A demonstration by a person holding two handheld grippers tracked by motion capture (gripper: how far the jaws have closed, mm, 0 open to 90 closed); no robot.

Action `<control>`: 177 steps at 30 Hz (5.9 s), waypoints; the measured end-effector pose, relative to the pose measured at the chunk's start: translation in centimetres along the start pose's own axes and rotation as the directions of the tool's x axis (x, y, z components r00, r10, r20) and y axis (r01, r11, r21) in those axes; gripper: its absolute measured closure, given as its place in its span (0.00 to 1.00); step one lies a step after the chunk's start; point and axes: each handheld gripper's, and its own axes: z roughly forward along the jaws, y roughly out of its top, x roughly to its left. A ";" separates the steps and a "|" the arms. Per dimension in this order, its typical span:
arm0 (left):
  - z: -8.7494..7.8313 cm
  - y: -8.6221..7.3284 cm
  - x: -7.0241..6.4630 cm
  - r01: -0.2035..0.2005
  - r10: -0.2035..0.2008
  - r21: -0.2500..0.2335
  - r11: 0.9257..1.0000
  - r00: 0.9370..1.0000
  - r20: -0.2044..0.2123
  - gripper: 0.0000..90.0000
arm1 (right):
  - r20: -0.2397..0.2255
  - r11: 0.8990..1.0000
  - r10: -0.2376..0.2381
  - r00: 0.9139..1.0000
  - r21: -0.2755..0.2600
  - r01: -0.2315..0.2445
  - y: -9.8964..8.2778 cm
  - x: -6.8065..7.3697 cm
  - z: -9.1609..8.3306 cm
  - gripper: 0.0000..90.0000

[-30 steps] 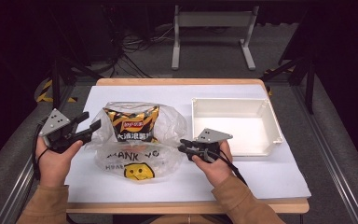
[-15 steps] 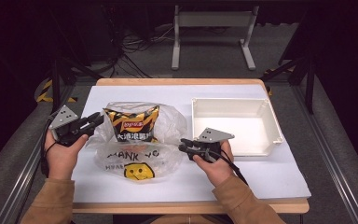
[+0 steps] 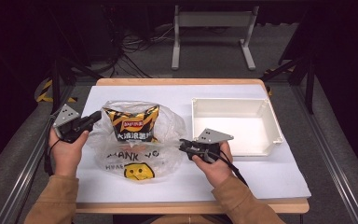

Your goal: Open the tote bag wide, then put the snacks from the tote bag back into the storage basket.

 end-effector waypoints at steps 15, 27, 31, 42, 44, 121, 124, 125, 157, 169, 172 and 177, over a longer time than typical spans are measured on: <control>2.1 -3.5 0.0 -0.017 0.013 0.167 0.986 1.000 0.026 0.99 | -0.007 1.000 -0.009 1.000 0.026 0.009 -0.5 0.3 0.7 0.90; 3.0 -5.5 -0.5 -0.033 0.017 0.261 0.965 0.998 0.065 0.99 | -0.011 1.000 0.001 1.000 -0.022 -0.001 0.5 0.1 -0.6 0.88; 2.8 -6.1 -0.6 -0.030 0.012 0.264 0.964 0.997 0.072 0.99 | -0.012 0.999 0.011 1.000 -0.042 -0.011 0.7 -0.1 -1.2 0.85; 2.2 -7.0 -0.6 -0.015 -0.009 0.260 0.965 0.996 0.093 0.99 | -0.040 0.993 0.014 0.999 -0.113 -0.018 2.0 -0.1 -2.5 0.75; 2.2 -7.0 -0.7 -0.016 -0.009 0.259 0.966 0.996 0.094 0.99 | -0.043 0.992 0.013 0.999 -0.122 -0.018 2.2 0.0 -2.6 0.74; 2.0 -8.0 0.4 0.025 -0.060 0.336 0.942 0.994 0.095 0.96 | 0.116 0.981 -0.072 0.991 0.190 0.049 0.1 0.4 7.8 0.97; 2.0 -8.3 0.8 0.046 -0.078 0.343 0.938 0.994 0.079 0.96 | 0.120 0.975 -0.097 0.988 0.213 0.070 -0.3 0.6 8.0 0.96; 2.0 -8.3 0.8 0.046 -0.078 0.343 0.938 0.994 0.079 0.96 | 0.121 0.973 -0.103 0.987 0.219 0.075 -0.3 0.7 8.0 0.96; -0.7 -7.8 0.2 0.084 -0.108 0.200 0.976 0.988 0.110 0.49 | 0.046 0.982 -0.043 0.998 0.186 0.033 -1.0 1.0 4.7 0.63; -2.3 -6.8 -1.2 0.070 -0.089 0.129 0.989 0.986 0.143 0.41 | 0.003 0.998 0.008 1.000 0.056 -0.008 1.3 -0.5 0.7 0.47; -2.6 -6.6 -1.4 0.066 -0.088 0.130 0.989 0.982 0.164 0.41 | -0.027 1.000 0.010 1.000 0.024 -0.009 1.9 -1.1 -0.6 0.44; -2.9 -6.2 -1.7 0.066 -0.088 0.127 0.990 0.980 0.177 0.40 | -0.045 1.000 0.011 0.999 -0.008 -0.011 2.5 -1.7 -2.1 0.41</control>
